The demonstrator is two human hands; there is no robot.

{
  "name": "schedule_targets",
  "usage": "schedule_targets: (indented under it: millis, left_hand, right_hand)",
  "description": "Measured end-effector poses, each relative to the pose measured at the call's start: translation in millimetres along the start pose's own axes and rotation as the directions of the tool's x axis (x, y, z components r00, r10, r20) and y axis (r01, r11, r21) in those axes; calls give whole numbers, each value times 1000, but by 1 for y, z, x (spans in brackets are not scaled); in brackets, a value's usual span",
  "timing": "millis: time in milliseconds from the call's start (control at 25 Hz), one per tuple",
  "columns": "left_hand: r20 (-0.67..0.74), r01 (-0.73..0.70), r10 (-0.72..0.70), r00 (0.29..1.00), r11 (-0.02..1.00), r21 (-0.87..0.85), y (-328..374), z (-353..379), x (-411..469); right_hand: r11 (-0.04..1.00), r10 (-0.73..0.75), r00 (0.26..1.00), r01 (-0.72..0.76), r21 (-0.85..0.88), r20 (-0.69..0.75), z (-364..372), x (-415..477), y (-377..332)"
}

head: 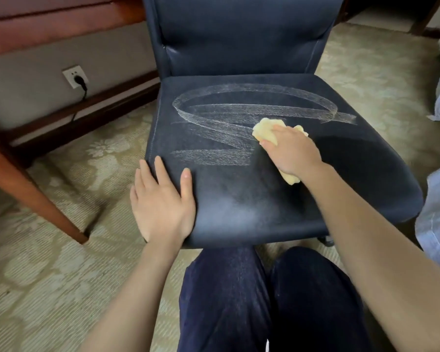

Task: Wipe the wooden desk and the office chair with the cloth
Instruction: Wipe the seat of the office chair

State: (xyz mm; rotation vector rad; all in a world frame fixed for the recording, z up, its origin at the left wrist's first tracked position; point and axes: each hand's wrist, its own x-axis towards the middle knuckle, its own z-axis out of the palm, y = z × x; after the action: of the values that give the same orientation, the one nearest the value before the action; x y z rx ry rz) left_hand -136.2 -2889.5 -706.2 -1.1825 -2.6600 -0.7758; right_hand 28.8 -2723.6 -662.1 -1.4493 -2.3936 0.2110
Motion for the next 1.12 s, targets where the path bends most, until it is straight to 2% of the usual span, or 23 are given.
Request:
schedule_targets:
  millis: [80,160,280,440,560,680,840,920,1000,1120]
  left_hand:
    - [2,0,0,1000,1000,6,0,0,-1]
    - [3,3,-3,1000,1000,1,-1,0,1]
    - [-2,5,-5,1000,1000,0,-7,1,7]
    - [0,-24,24,1000,999,-30,-20,0,21]
    - [3,-47,47,999,998,-50,-29,1,34]
    - [9,-71,72,997,997,-32,-34,3,43]
    - [24,-86,87,996,996,-22,-37,1,48]
    - [29,-84,85,996,996,-27,-37,1,49]
    - [33,-69,70,997,997,-29,-38,0,49]
    - [40,-66,66,997,998,-20,-38,-2,48]
  right_hand:
    - [987,-148,989,149,-51,30,7,17,-32]
    - [928,-339,938,345,-142,70,21,25,-70]
    - [885,-449,889,457,-92,96,41,15,-113]
    - [861,-508,855,501,87,107,36,-41,-104]
    - [846,-528,835,533,13,159,23,-88,-65]
    - [866,-481,848,499,-31,223,2,-96,-27]
    - [930,-367,888,357,86,278,-10,-40,-16]
    - [948,-317,883,293,122,346,-6,6,-21]
    - [932,-360,843,345,114,399,6,51,-36]
    - [895,-431,834,443,48,344,30,100,-71]
